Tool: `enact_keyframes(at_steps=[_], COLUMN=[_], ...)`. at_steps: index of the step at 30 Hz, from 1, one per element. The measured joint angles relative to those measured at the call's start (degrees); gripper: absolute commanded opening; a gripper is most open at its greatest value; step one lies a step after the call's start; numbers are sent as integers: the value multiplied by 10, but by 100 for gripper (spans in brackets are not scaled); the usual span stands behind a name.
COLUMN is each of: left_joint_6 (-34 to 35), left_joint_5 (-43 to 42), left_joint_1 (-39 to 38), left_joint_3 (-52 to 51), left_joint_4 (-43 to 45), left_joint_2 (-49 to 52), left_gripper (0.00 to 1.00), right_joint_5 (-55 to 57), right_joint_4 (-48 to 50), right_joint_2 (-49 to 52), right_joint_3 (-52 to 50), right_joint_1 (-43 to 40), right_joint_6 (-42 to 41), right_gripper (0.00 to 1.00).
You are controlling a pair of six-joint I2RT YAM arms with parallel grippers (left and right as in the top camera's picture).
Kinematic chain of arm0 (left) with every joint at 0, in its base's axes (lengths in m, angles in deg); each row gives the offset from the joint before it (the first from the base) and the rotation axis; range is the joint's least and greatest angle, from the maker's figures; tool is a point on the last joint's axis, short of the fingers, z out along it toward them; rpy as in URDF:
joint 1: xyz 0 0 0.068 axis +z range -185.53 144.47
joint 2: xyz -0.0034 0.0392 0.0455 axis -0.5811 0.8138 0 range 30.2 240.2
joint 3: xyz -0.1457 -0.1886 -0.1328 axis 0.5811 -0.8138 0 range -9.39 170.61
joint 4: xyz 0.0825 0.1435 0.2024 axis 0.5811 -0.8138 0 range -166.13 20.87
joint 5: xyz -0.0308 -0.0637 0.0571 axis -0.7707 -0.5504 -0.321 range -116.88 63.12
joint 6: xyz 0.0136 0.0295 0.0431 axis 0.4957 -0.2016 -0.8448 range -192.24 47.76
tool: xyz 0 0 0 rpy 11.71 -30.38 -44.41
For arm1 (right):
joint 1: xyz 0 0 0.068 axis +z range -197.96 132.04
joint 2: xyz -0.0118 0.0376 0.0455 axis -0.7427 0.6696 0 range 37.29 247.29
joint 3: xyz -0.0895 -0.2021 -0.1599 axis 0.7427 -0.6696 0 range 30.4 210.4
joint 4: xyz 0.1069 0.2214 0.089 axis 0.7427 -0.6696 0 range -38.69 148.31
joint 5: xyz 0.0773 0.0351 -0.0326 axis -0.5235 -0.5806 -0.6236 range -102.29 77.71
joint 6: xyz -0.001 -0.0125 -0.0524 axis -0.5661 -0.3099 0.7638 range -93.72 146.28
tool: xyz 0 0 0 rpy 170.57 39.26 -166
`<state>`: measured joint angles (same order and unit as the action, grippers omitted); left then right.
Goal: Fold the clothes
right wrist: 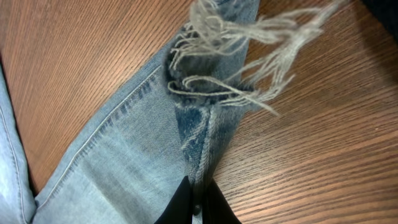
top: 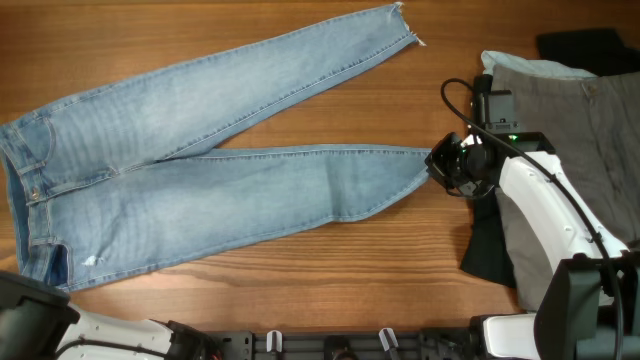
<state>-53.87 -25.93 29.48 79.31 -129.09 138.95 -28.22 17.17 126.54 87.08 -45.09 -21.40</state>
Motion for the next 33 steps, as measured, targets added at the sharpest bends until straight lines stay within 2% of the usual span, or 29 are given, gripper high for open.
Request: enact_keyframes(at_steps=[7,11,13,15,20,21,22,23,24,25,27,30,33], left_joint_6=[0,11,15,13,-28,-35,-40,-47,-55,-56,-66,-77,-82], left_joint_5=[0,0,0,0,-31,-36,-39,-41,-43,-44,-47,-50,-52], left_joint_1=[0,8,18,29,30,30,30,32,33,36,46,71,90], left_joint_3=[0,-23,-44,-82,-156,-167,-176,-184,-188,-189,-191,-191,-192], left_joint_4=[-27,-34,-33,-12,80,87,95,101,102,102,103,106,110], left_joint_2=[0,0,0,0,0,0,0,0,0,0,0,0,0], left_gripper=[77,72,74,80,80,77,70,62,49,45,45,53,57], right_joint_5=[-7,-12,-12,-12,-12,-12,-12,-12,-12,-12,-12,-12,-12], right_joint_4=[53,61,61,64,68,67,68,67,68,68,67,68,68], right_joint_2=[0,0,0,0,0,0,0,0,0,0,0,0,0], right_joint_3=[0,0,0,0,0,0,0,0,0,0,0,0,0], right_joint_1=[0,0,0,0,0,0,0,0,0,0,0,0,0], right_joint_6=[-3,-10,-11,-11,-11,-11,-11,-11,-11,-11,-11,-11,-11], right_gripper=[4,4,4,4,4,4,4,4,4,4,4,4,4])
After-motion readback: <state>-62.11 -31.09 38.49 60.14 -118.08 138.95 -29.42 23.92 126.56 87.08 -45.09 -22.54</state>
